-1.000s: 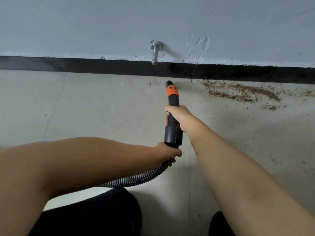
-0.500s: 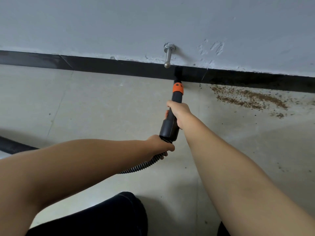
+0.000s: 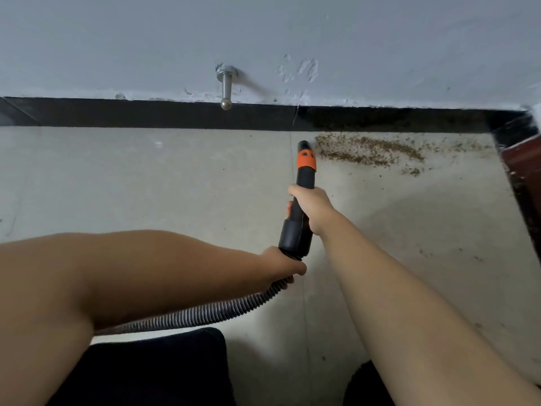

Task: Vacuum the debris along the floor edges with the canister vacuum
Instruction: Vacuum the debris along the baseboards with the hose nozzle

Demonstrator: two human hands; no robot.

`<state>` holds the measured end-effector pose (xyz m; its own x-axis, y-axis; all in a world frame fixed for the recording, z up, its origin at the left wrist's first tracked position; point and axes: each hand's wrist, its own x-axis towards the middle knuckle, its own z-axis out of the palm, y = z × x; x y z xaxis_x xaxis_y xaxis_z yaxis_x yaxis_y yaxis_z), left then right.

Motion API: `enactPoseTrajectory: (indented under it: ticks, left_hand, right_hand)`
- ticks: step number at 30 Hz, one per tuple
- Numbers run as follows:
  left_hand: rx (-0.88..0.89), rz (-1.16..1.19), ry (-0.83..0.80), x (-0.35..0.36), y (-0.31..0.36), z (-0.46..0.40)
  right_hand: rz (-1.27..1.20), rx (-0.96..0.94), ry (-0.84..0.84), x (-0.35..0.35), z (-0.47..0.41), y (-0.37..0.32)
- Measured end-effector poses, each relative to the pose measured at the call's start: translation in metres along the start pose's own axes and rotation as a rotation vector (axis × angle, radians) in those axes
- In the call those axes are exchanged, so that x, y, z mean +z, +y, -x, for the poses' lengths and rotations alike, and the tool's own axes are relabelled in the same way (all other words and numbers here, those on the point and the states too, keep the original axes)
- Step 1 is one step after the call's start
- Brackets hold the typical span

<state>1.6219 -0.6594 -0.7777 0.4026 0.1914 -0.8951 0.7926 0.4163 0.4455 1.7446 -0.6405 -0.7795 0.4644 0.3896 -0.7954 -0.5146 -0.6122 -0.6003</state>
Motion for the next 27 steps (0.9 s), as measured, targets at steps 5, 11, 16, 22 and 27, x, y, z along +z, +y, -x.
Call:
enactPoseTrajectory:
  ticks: [5,11,16,22,27]
  left_hand:
    - [-0.015,-0.068,-0.079,0.028,-0.002,0.004]
    - [0.029,-0.09,-0.135,0.047,0.023,0.004]
    - [0.03,-0.112,-0.085,0.068,0.03,-0.001]
    - [0.014,-0.092,-0.024,0.101,0.017,0.007]
    - [-0.06,-0.066,0.042,0.097,-0.023,0.033]
  right_hand:
    - [-0.035,0.035,0.092,-0.031,0.012,0.014]
    - [-0.085,0.095,0.2,-0.068,0.008,0.0]
    - [-0.142,0.095,0.139,-0.091,0.005,0.002]
    - [-0.105,0.052,0.038,-0.109,0.015,0.019]
    - [-0.037,0.054,-0.113,-0.078,0.038,0.048]
